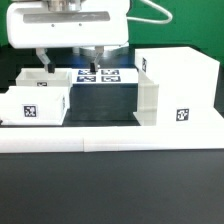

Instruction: Assemble drawer

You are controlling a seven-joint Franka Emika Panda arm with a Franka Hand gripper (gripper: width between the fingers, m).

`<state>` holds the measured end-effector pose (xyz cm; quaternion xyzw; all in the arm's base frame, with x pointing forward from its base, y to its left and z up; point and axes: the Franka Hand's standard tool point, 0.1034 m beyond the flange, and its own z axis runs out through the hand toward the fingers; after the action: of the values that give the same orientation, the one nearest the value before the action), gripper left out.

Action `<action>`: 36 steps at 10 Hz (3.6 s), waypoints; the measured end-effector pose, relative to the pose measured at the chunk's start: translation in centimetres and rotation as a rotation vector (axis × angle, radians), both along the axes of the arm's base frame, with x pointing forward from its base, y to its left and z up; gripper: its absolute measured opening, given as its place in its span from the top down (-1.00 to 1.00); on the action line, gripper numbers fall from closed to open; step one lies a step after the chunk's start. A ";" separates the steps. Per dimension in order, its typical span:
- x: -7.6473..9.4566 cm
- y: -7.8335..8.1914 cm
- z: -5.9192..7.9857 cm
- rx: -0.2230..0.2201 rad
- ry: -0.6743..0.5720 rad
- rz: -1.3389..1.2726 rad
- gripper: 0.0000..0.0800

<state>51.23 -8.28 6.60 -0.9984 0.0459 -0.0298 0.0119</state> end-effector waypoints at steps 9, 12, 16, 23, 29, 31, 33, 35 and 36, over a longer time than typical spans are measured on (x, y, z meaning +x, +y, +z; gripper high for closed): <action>0.4 -1.5 -2.1 -0.048 -0.037 0.054 -0.62; -0.4 -1.8 -4.0 -0.054 -0.022 0.041 -0.62; -0.8 -1.6 -5.1 -0.054 -0.006 0.051 -0.62; -0.3 -1.3 -5.8 -0.055 -0.004 0.061 -0.62; -0.3 -1.3 -5.8 -0.055 -0.004 0.061 0.90; -0.3 -1.3 -5.8 -0.055 -0.004 0.061 0.90; -0.3 -1.3 -5.8 -0.055 -0.004 0.061 0.90; -0.4 -1.1 -4.8 -0.048 -0.007 0.064 0.90; -0.4 -0.9 -4.3 -0.045 -0.011 0.085 0.90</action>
Offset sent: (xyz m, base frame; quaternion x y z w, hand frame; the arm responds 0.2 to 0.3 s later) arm 0.0056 0.0014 -0.0166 0.0336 0.0421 -0.0310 0.9981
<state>50.87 -9.13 2.33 -0.9993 0.0028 -0.0360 -0.0091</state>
